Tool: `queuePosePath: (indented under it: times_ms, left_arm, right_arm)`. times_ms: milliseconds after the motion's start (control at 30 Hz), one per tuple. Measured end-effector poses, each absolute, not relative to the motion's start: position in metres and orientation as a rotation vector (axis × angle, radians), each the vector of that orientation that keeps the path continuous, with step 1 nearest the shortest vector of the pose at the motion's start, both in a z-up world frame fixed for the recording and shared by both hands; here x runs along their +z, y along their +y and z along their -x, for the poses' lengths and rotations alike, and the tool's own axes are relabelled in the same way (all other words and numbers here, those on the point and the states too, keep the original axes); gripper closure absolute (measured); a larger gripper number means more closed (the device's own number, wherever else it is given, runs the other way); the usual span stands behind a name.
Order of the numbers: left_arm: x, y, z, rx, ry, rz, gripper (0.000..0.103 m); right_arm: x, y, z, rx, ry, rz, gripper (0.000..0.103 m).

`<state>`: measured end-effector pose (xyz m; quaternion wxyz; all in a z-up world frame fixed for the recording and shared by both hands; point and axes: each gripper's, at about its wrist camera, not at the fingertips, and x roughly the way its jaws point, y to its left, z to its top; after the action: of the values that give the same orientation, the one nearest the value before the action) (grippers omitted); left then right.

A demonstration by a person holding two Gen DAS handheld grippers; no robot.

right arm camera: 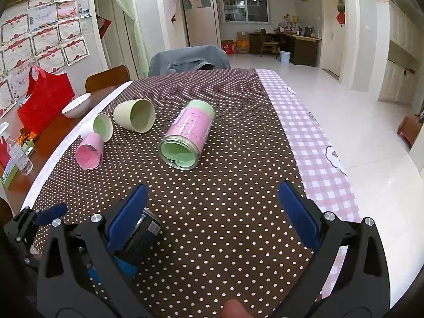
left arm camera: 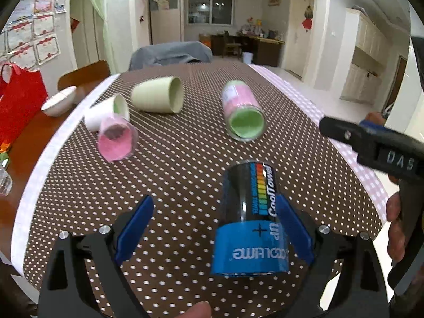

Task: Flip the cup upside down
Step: 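Grasp the can with the right tool while the left tool opens and releases it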

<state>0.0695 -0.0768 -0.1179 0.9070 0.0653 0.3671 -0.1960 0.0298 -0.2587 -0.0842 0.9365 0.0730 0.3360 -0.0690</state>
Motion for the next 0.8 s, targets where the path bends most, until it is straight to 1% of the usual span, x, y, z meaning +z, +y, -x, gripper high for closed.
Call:
queuePosePath:
  times_ms: [367, 800]
  left_arm:
    - [-0.089, -0.045, -0.070, -0.302, 0.684, -0.101, 0.012]
    - [-0.070, -0.012, -0.071, -0.218, 0.639, -0.056, 0.012]
  right_arm:
    - [-0.072, -0.238, -0.032, -0.103, 0.669, -0.128, 0.006]
    - [-0.064, -0.220, -0.036, -0.036, 0.683, -0.139, 0.006]
